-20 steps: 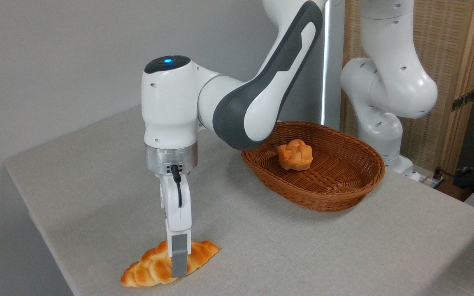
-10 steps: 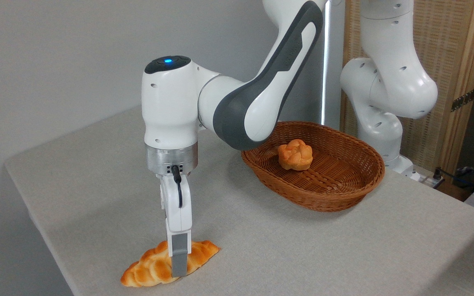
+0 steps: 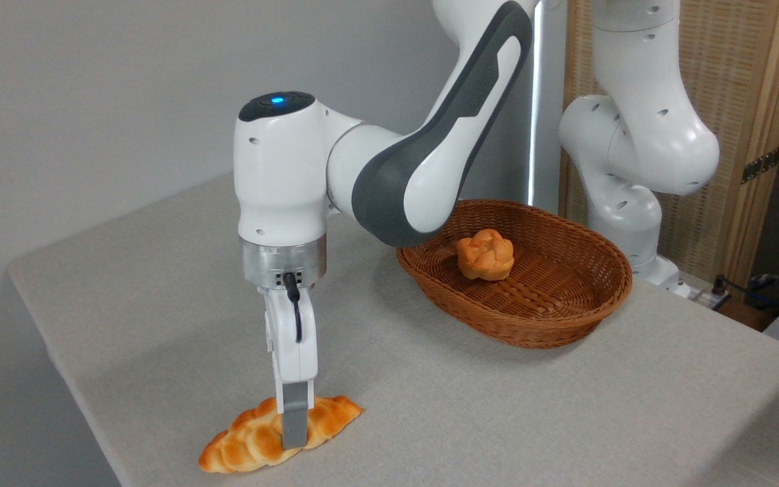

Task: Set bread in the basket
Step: 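Close the gripper around the middle of the braided loaf, then lift the braided loaf and carry it over the wicker basket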

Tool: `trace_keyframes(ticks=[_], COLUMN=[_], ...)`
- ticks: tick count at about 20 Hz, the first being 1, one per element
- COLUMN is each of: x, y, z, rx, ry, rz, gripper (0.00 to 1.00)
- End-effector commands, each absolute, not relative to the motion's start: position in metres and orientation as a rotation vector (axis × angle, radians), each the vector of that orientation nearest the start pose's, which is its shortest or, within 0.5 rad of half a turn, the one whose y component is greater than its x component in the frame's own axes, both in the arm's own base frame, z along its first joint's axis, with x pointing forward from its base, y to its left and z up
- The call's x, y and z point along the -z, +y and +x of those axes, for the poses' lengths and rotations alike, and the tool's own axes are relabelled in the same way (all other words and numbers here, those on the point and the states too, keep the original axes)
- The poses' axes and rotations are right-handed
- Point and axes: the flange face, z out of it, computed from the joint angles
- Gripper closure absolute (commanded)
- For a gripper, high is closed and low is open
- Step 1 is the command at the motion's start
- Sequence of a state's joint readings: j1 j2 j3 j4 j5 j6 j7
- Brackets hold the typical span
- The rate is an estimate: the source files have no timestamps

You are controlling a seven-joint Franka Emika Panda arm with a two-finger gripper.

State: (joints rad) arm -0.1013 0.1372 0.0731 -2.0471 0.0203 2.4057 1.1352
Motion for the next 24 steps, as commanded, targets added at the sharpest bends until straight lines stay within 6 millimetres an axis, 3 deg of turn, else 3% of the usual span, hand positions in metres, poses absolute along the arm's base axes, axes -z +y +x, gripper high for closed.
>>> trace_keyframes(ticks=[1,8,11,14,17,21,24], x=[-0.43,-0.506,-0.547,-0.568,-0.563,-0.531,-0.51], y=[-0.007,0.03,0.05,0.061,0.057,0.045,0.05], z=[0.576,0.525,0.485,0.437,0.392,0.343,0.326], rx=[0.224,0.244,0.227,0.187,0.148,0.006,-0.214], ry=[1.658,1.588,1.589,1.621,1.675,1.794,1.873], rz=[-2.571,-2.775,-2.849,-2.915,-2.936,-2.891,-2.838], gripper=[0.45,0.45,0.45,0.45,0.45,0.45,0.45])
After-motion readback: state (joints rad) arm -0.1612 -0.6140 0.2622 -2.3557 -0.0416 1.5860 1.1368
